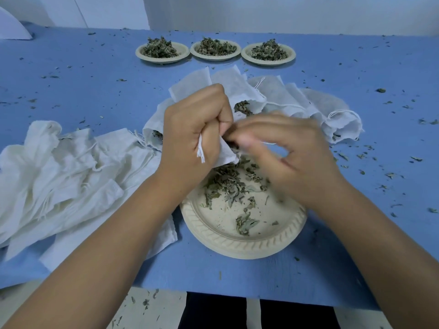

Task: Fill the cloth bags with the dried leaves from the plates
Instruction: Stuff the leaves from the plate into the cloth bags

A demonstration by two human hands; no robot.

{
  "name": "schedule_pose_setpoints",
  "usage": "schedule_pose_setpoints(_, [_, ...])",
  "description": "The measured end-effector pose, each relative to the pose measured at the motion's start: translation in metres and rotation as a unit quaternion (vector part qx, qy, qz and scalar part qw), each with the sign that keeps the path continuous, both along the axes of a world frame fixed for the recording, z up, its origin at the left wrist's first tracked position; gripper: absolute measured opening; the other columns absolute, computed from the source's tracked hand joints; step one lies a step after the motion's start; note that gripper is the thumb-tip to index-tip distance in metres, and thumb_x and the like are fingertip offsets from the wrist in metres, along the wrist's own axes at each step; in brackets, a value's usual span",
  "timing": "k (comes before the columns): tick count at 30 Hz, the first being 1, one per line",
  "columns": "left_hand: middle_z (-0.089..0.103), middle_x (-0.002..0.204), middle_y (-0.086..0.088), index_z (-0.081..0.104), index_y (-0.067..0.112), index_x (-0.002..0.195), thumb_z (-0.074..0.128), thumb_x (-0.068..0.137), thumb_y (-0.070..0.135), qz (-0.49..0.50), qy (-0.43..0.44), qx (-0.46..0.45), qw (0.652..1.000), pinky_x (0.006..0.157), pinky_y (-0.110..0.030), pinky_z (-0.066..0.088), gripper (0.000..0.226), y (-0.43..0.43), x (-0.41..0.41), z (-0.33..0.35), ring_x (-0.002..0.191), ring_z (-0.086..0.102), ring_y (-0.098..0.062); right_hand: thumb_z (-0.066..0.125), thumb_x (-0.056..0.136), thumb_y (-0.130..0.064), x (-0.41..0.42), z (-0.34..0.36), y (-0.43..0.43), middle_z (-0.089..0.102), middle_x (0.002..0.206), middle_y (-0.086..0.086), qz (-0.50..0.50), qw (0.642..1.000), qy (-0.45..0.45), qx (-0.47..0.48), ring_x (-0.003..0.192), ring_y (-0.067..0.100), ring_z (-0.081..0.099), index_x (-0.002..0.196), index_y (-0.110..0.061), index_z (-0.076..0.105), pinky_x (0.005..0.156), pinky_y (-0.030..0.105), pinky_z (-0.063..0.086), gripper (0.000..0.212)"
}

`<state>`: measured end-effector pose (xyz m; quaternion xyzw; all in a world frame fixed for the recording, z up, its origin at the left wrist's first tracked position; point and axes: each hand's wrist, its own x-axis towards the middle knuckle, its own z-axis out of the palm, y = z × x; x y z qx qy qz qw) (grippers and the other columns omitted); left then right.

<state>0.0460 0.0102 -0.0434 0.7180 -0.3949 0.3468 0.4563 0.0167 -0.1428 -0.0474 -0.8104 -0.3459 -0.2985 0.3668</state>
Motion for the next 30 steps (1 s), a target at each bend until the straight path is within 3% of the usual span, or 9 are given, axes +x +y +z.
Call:
schedule_pose_setpoints(4, [0.035,0.061,0.001,0.038,0.018,0.069,0.029,0.066,-0.013,0.011,0.001,-0.035,0.999,0.058,-0.017,0.023,0.032,0.002,0.001,0.002,0.056,0.031,-0.009,0.033,0.095,-0.015,-0.006,0.009,-0.009,0.073,0.088,0.003,0.003,0.998,-0.042,0.052,0.085,0.015,0.069,0.085,-0.005,0.073,0.096,0.043,0.039,0.042])
schedule_pose_setpoints(10, [0.034,0.054,-0.008,0.04,0.011,0.056,0.032,0.067,-0.009,-0.02,-0.003,0.013,1.0,0.052,-0.024,0.024,0.024,-0.001,-0.004,0.001,0.052,0.029,-0.019,0.053,0.091,-0.033,-0.004,-0.005,0.017,0.068,0.094,0.0,-0.003,0.971,0.028,-0.237,0.101,0.015,0.062,0.093,-0.007,0.069,0.117,0.046,0.016,0.031])
schedule_pose_setpoints(14, [0.033,0.059,-0.001,0.039,0.016,0.062,0.03,0.066,-0.009,-0.004,0.001,-0.018,1.0,0.053,-0.021,0.024,0.026,0.001,-0.003,0.003,0.054,0.03,-0.011,0.071,0.081,-0.014,-0.002,0.0,0.009,0.068,0.102,-0.002,-0.045,0.987,-0.057,-0.142,0.099,0.011,0.061,0.097,-0.01,0.07,0.11,0.04,0.024,0.016])
schedule_pose_setpoints(17, [0.034,0.06,0.0,0.038,0.018,0.068,0.029,0.064,-0.012,0.014,-0.01,-0.035,0.999,0.056,-0.019,0.023,0.032,0.003,-0.001,0.004,0.054,0.027,-0.011,0.072,0.081,-0.006,-0.003,0.004,0.003,0.07,0.088,0.002,-0.058,0.99,-0.117,-0.047,0.082,0.012,0.063,0.079,-0.007,0.072,0.094,0.036,0.033,0.002])
schedule_pose_setpoints(19, [0.034,0.059,0.0,0.04,0.017,0.064,0.029,0.063,-0.013,0.016,-0.012,-0.034,0.999,0.056,-0.019,0.022,0.031,0.002,-0.002,0.005,0.055,0.027,-0.012,0.069,0.085,-0.005,-0.004,0.005,0.003,0.07,0.078,0.003,-0.038,0.99,-0.118,-0.061,0.073,0.015,0.062,0.074,-0.004,0.07,0.092,0.034,0.036,0.011])
schedule_pose_setpoints(22, [0.035,0.058,-0.002,0.043,0.011,0.057,0.03,0.064,-0.012,0.013,-0.008,-0.027,1.0,0.054,-0.021,0.023,0.027,0.002,-0.003,0.006,0.054,0.029,-0.014,0.051,0.091,-0.008,-0.008,0.005,0.009,0.066,0.07,0.009,-0.02,0.995,-0.05,-0.08,0.083,0.021,0.051,0.08,0.002,0.063,0.101,0.015,0.026,0.019])
schedule_pose_setpoints(24, [0.035,0.056,-0.005,0.042,0.009,0.054,0.031,0.065,-0.012,0.001,-0.01,-0.018,1.0,0.052,-0.023,0.023,0.026,0.002,-0.004,0.005,0.052,0.028,-0.016,0.044,0.093,-0.014,-0.011,0.004,0.014,0.062,0.072,0.008,-0.005,0.994,0.05,-0.099,0.099,0.016,0.043,0.085,-0.001,0.054,0.095,0.003,0.02,0.018])
schedule_pose_setpoints(27, [0.033,0.055,-0.004,0.04,0.01,0.054,0.031,0.065,-0.011,-0.011,-0.003,0.003,1.0,0.051,-0.023,0.022,0.026,0.0,-0.005,0.004,0.051,0.026,-0.016,0.042,0.1,-0.022,-0.008,-0.001,0.014,0.052,0.084,-0.01,0.013,0.963,0.198,-0.18,0.126,0.013,0.033,0.091,-0.019,0.039,0.08,0.016,0.028,0.009])
schedule_pose_setpoints(30, [0.033,0.057,-0.002,0.04,0.013,0.058,0.031,0.065,-0.011,0.011,0.002,-0.015,1.0,0.053,-0.021,0.021,0.027,0.001,-0.003,0.004,0.053,0.025,-0.013,0.044,0.097,-0.021,-0.011,0.012,0.005,0.059,0.089,-0.017,0.043,0.977,0.21,-0.02,0.102,0.002,0.054,0.09,-0.017,0.05,0.079,0.022,0.039,0.01])
